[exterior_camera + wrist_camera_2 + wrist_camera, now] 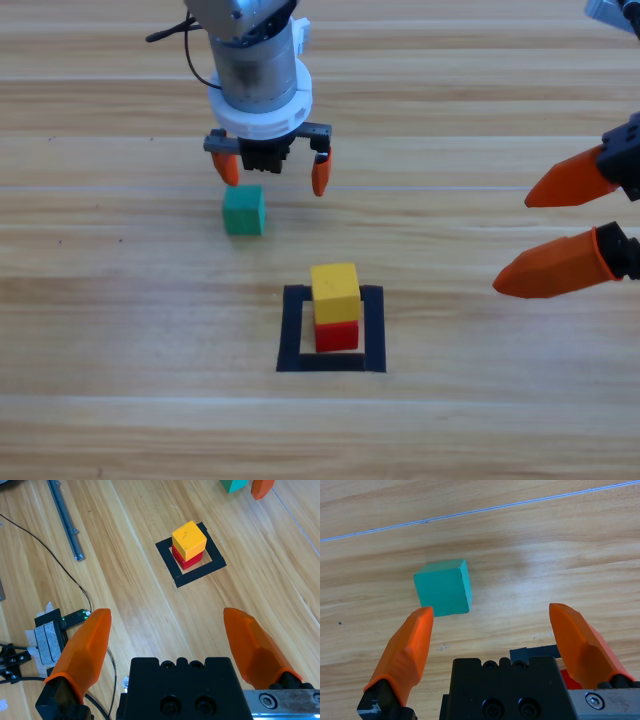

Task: Stack the blocks in the rectangular block: red at the bottom, yellow in the middle, green on top

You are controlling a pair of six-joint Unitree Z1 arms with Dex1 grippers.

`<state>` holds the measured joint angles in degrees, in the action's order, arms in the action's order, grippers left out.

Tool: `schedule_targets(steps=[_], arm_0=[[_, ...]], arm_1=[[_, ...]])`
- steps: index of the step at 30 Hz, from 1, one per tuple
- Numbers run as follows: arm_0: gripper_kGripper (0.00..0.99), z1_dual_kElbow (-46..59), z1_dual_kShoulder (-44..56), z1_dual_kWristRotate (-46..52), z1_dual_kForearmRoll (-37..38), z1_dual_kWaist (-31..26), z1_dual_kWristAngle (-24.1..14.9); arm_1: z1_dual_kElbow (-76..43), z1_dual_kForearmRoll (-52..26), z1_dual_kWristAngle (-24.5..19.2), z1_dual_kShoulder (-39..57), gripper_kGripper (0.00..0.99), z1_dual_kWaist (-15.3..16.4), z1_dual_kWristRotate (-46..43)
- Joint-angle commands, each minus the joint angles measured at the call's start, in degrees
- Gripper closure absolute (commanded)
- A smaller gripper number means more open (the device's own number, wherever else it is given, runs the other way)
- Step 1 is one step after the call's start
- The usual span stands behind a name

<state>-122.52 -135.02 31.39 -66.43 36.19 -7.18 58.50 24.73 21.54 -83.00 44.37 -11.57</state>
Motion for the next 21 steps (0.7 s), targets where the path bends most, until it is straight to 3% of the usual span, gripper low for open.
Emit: schedule_targets(steps=[1, 21], arm_0=[[0.0, 1.8, -1.2, 0.7, -0.7, -1.1, -0.7], [0.008, 1.5, -4.6, 1.2, -1.2, -5.5, 0.9]], arm_1=[[-1.2, 0.8, 0.9, 2.8, 0.001, -1.3, -1.1], [-1.5, 0.8, 0.3, 2.9, 0.001, -1.3, -1.7]])
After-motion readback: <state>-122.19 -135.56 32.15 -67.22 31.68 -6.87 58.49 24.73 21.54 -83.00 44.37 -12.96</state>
